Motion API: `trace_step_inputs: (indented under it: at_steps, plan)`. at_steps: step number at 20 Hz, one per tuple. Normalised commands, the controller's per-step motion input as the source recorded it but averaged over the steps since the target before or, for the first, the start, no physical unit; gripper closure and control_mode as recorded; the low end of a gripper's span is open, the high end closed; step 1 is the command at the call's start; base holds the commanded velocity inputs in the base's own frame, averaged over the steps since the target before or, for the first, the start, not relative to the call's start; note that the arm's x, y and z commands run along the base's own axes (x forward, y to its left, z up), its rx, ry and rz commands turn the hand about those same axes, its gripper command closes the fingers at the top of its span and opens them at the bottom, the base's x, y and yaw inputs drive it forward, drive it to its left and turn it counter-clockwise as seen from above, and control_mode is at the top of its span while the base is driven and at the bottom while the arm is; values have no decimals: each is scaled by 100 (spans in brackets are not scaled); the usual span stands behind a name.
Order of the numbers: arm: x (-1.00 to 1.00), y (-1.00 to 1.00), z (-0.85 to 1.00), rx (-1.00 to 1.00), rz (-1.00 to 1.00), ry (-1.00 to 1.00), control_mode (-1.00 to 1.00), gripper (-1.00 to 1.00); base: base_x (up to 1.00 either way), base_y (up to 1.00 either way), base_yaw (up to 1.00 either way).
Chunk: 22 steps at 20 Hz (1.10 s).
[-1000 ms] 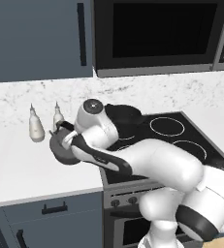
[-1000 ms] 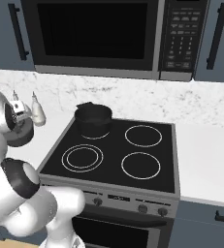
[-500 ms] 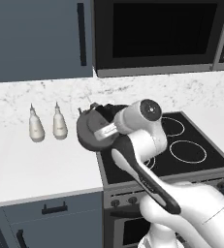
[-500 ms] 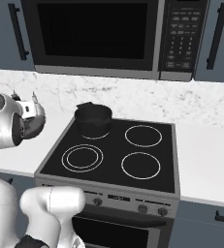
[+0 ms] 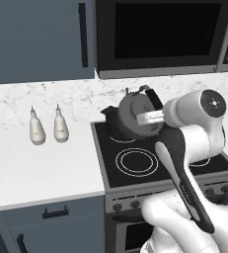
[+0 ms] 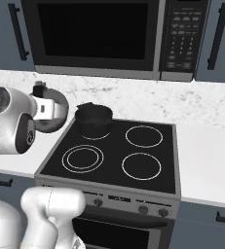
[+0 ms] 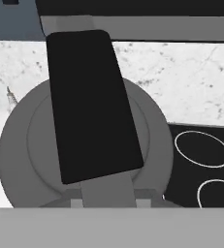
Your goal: Pick the kettle from the counter and place it on a stove burner. Then turn the burner on.
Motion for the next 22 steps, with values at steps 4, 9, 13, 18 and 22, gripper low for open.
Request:
trace_step_inputs:
  at_steps: [4, 9, 13, 18, 22]
  plan:
    - [-27, -100, 56, 0, -34, 24, -100, 100, 0, 0, 0]
    - [-3, -100, 5, 0, -35, 28, -100, 100, 0, 0, 0]
    - [5, -100, -42, 2, -20, 13, -100, 100, 0, 0, 0]
    - [21, -100, -83, 16, -3, 3, -100, 100, 0, 0, 0]
    - [33, -70, -67, 9, 0, 2, -100, 100, 0, 0, 0]
